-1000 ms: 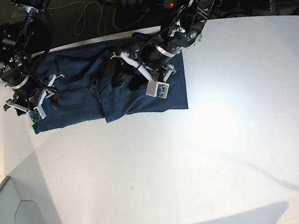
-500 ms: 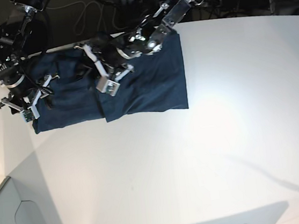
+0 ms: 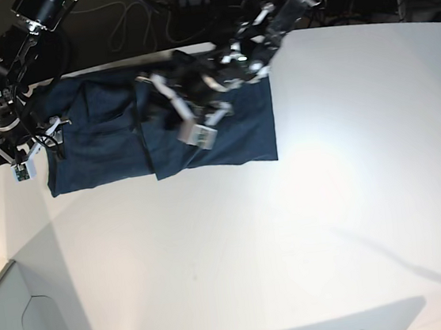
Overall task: Fold the T-shirt properly
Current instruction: 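Lay the folded end down and open the left gripper, withdrawing it, then grasp the folded bundle's edge with both grippers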
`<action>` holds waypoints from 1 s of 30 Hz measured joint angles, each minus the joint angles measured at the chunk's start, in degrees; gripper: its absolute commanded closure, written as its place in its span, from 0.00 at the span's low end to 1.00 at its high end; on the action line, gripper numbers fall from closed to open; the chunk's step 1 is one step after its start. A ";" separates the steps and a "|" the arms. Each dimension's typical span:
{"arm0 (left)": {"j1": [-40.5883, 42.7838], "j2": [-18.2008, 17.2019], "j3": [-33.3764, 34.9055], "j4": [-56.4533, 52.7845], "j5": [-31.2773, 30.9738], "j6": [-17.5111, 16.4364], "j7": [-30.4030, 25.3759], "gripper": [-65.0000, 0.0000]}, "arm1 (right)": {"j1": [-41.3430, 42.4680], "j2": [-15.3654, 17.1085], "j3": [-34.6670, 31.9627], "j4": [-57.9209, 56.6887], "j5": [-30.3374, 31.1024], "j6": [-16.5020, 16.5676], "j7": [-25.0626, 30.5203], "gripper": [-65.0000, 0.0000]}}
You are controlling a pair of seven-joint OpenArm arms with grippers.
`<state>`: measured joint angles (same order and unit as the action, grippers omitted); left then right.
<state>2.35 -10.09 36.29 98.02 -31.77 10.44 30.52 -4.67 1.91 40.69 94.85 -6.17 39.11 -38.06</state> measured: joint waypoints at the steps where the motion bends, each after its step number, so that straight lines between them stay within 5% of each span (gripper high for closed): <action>1: 1.62 -0.92 -3.87 1.51 -0.15 0.11 0.37 0.57 | -0.02 -0.11 0.00 -0.76 -0.02 0.02 -0.11 0.31; 11: 11.26 -5.22 -35.26 5.22 -14.62 -0.13 0.26 0.57 | 0.61 0.04 0.13 -8.87 0.13 -0.04 0.52 0.31; 18: 12.35 -5.05 -42.21 0.59 -15.45 -0.37 0.17 0.57 | 0.96 1.09 -0.04 -12.33 1.75 -0.13 2.99 0.33; 22: 12.39 -4.85 -42.07 -1.86 -15.61 -0.37 0.11 0.57 | 0.87 1.09 -0.11 -12.52 1.77 -0.15 3.19 0.57; 26: 12.26 -3.10 -42.10 -3.30 -15.39 -0.37 -0.46 0.57 | 0.81 1.03 -0.11 -12.59 1.97 -0.15 3.17 1.00; 30: 12.09 -2.14 -41.53 -3.98 -15.45 -0.37 0.55 0.57 | 0.79 0.79 -0.11 -12.33 1.99 -0.15 3.15 0.99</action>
<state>14.44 -12.23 -5.23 94.04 -47.22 10.07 31.07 -3.88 2.70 40.58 82.52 -4.19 38.96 -34.92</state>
